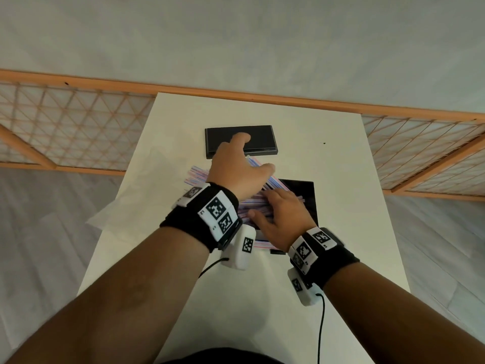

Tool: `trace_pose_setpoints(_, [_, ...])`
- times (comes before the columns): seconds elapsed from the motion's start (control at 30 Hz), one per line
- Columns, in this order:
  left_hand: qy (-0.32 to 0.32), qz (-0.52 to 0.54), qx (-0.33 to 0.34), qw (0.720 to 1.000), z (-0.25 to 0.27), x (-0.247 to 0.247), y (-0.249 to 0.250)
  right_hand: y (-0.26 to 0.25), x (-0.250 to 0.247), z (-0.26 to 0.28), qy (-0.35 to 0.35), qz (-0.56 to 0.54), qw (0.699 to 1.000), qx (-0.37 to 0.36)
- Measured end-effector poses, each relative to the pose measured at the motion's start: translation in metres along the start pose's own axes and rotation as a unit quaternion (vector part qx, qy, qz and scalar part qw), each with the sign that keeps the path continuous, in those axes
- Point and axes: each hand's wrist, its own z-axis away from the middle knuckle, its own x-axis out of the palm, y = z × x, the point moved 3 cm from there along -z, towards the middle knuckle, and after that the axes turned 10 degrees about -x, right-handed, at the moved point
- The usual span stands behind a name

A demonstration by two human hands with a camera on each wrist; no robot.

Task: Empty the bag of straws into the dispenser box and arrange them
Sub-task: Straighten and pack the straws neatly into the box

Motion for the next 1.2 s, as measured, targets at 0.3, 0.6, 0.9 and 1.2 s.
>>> trace_pose_setpoints(0.3, [0.037, -0.055, 0.044, 0.997, -0.012, 0.02, 0.002, 0.008, -0.004, 0.001, 0.073, -0.05, 0.996, 0.027])
trace_pose_setpoints(0.6, [0.071, -0.008, 0.11, 0.991, 0.018, -0.018, -0.029, 0.007, -0.018, 0.0, 0.149, -0.053, 0.987, 0.013])
trace_pose_setpoints(0.9, [-0.003, -0.157, 0.09, 0.983, 0.016, -0.021, -0.067, -0.004, 0.004, -0.006, -0.016, 0.053, 0.998, -0.012])
trace_pose_setpoints(1.2, [0.042, -0.078, -0.004, 0.996, -0.006, -0.018, -0.036, -0.003, 0.002, -0.004, -0.02, 0.046, 0.999, -0.007])
